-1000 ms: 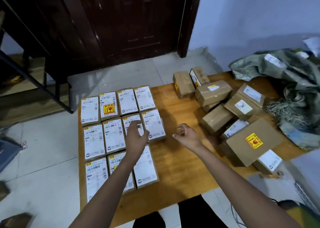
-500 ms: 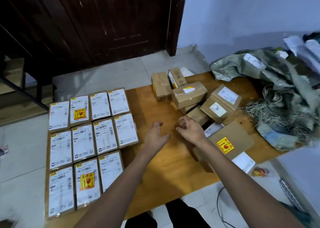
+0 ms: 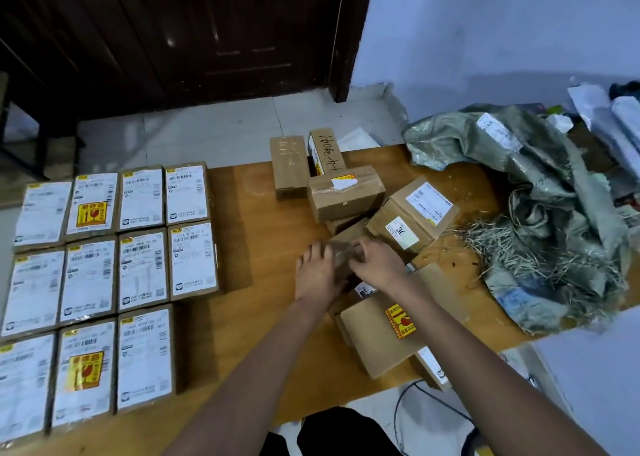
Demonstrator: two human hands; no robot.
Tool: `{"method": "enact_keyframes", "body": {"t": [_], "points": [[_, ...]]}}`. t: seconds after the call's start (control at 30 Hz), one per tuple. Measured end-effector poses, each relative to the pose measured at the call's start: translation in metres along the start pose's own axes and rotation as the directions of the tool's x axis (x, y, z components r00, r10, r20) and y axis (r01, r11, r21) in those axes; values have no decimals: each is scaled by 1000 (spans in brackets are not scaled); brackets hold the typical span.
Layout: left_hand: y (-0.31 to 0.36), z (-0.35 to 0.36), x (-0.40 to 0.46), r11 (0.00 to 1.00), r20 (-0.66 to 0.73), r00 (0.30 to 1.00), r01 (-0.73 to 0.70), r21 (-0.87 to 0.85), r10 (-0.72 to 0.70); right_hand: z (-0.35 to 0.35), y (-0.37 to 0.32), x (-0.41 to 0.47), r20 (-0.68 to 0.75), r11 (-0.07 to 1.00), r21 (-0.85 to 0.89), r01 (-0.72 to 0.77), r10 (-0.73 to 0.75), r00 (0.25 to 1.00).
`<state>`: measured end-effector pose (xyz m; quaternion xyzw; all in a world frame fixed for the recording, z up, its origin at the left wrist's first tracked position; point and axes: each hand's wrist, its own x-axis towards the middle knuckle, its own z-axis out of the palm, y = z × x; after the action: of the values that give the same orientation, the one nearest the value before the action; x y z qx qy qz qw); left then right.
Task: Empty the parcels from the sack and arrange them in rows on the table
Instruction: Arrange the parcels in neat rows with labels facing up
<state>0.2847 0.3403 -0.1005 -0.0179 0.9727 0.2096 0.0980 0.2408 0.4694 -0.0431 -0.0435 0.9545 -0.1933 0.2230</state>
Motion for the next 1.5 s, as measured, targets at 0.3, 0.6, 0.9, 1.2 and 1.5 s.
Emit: {"method": "enact_keyframes", "body": {"t": [0.3,0.6,0.9,1.2,1.5], "points": [[-27,-7,-24,996,-4,996,89,-22,-89,4,-5,7,7,998,-36,43,-43,999],[-86,-53,-87,843,67,942,325,-428,-329,18,-46,3,-6,997,63,46,-46,999],[-121,-91,-119,-537,587,784,413,-736,-201,50,-108,-15,232,651,725,-224,76,970],[-147,-104,-128,-515,543,836,436,-738,-71,66,-144,-32,326,352,889,-293,-35,945],[-201,-136,-164,267,132,805,339,-902,-578,77,-141,-61,276,560,801,-212,-32,961]]}}
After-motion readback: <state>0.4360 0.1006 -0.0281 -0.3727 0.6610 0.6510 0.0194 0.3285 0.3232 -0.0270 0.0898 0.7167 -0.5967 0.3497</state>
